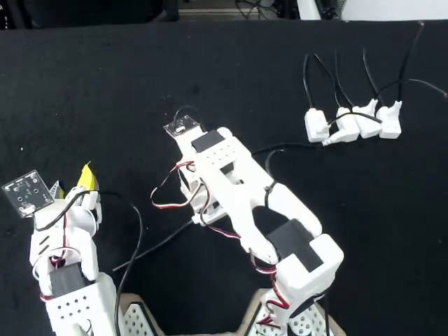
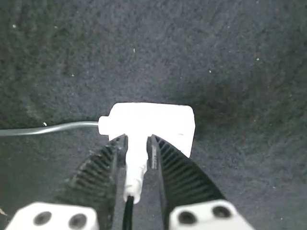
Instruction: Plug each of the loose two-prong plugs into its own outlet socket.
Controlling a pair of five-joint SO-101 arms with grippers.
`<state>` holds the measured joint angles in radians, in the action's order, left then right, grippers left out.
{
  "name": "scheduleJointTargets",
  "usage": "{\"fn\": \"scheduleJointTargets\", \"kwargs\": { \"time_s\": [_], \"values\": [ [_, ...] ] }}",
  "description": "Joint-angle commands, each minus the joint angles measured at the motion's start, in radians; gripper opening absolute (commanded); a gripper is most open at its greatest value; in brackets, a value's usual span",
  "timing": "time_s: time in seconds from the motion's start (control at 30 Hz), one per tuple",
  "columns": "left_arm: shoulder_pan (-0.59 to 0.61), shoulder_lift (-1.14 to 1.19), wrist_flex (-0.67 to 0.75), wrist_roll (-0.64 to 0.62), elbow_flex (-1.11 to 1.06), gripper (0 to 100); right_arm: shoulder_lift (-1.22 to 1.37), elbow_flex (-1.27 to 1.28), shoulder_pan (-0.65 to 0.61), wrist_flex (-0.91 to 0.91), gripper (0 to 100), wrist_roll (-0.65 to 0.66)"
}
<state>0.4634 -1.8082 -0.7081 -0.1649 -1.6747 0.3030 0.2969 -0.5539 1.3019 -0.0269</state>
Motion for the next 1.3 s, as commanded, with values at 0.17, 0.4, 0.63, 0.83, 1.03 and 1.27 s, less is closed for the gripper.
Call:
{"fn": "scheduleJointTargets", "kwargs": {
  "time_s": [0.17, 0.4, 0.63, 0.83, 1.03, 1.27],
  "values": [
    [0.005, -0.015, 0.002, -0.005, 0.028, 22, 0.002, 0.179, 0.009, -0.117, 1.1, 0.006],
    [0.005, -0.015, 0.002, -0.005, 0.028, 22, -0.087, 0.222, 0.011, -0.118, 1.1, 0.032],
    [0.005, -0.015, 0.002, -0.005, 0.028, 22, -0.213, 0.185, 0.008, -0.109, 12.8, 0.103],
    [0.005, -0.015, 0.002, -0.005, 0.028, 22, -0.355, 0.157, 0.008, -0.054, 25.0, 0.144],
    [0.005, -0.015, 0.003, -0.005, 0.028, 22, -0.562, 0.016, 0.008, 0.112, 25.0, 0.146],
    [0.005, -0.015, 0.003, -0.005, 0.028, 22, -0.797, -0.143, 0.009, 0.229, 25.0, 0.256]
  ]
}}
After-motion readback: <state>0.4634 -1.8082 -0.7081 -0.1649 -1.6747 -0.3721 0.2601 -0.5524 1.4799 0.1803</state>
